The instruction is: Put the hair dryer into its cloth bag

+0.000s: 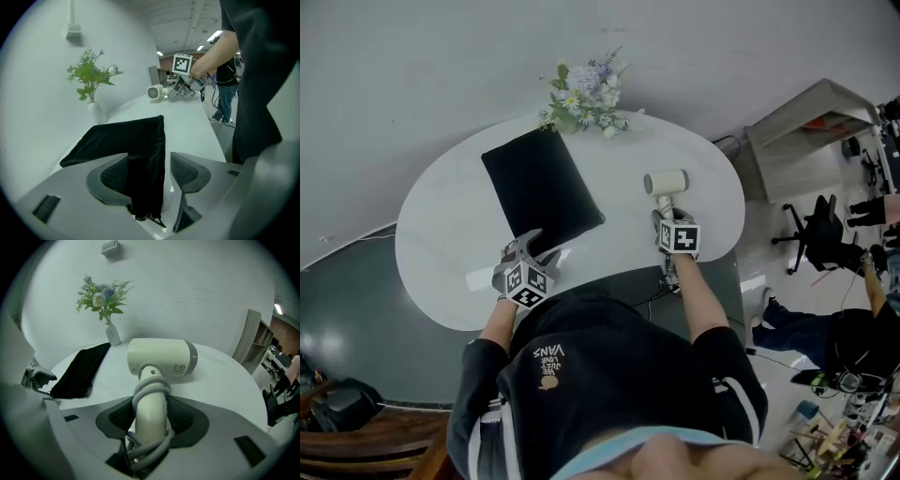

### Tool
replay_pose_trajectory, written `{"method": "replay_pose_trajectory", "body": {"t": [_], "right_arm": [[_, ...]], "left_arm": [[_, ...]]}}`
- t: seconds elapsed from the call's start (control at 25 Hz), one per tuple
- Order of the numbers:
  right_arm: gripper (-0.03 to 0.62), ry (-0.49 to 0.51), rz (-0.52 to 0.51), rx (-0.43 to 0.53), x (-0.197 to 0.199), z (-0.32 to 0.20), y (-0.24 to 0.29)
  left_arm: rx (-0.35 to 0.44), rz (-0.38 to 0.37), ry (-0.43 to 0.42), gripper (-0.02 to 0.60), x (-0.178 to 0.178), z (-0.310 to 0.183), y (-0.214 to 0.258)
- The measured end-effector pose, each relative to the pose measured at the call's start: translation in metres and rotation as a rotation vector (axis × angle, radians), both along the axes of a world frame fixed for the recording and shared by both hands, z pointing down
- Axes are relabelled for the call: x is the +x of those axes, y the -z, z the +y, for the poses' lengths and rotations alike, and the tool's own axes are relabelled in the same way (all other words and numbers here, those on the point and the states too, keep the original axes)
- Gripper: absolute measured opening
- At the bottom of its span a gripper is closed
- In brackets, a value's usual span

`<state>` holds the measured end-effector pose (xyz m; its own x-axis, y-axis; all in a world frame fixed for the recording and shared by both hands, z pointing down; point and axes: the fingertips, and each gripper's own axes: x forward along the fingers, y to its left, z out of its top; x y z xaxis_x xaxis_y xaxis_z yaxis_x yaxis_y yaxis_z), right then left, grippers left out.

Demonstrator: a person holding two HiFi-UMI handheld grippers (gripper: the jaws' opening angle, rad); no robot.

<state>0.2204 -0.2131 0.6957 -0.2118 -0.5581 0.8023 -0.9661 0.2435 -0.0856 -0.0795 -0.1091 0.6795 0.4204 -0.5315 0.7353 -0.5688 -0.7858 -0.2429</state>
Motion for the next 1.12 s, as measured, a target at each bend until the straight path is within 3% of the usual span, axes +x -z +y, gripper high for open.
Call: {"method": "replay_pose_trajectory", "body": {"t": [0.16, 0.32, 0.64, 0.76, 1.12], "right_arm": [[0.219, 0.020, -0.034, 0.017, -0.009, 0.015, 0.009], [0.219, 0.035, -0.065, 0.031, -0.015, 0.034, 0.018], [0.219, 0.073, -0.127, 0.046, -0.035, 0.067, 0.033], [0.219, 0.110, -0.132, 0.054, -0.042, 0.078, 0.039], [0.219, 0.220, -0.126, 0.048, -0.065, 0.109, 0.044]], "left_arm": [[-0.018, -0.023, -0.037, 0.277, 0.007, 0.000, -0.010], [-0.030, -0.048, -0.049, 0.186, 0.009, 0.002, -0.016], [-0.054, -0.070, -0.038, 0.085, 0.009, 0.003, -0.024], [-0.060, -0.047, -0.009, 0.042, 0.009, 0.001, -0.021], [-0.115, 0.128, 0.121, 0.037, 0.003, -0.009, -0.001]]}}
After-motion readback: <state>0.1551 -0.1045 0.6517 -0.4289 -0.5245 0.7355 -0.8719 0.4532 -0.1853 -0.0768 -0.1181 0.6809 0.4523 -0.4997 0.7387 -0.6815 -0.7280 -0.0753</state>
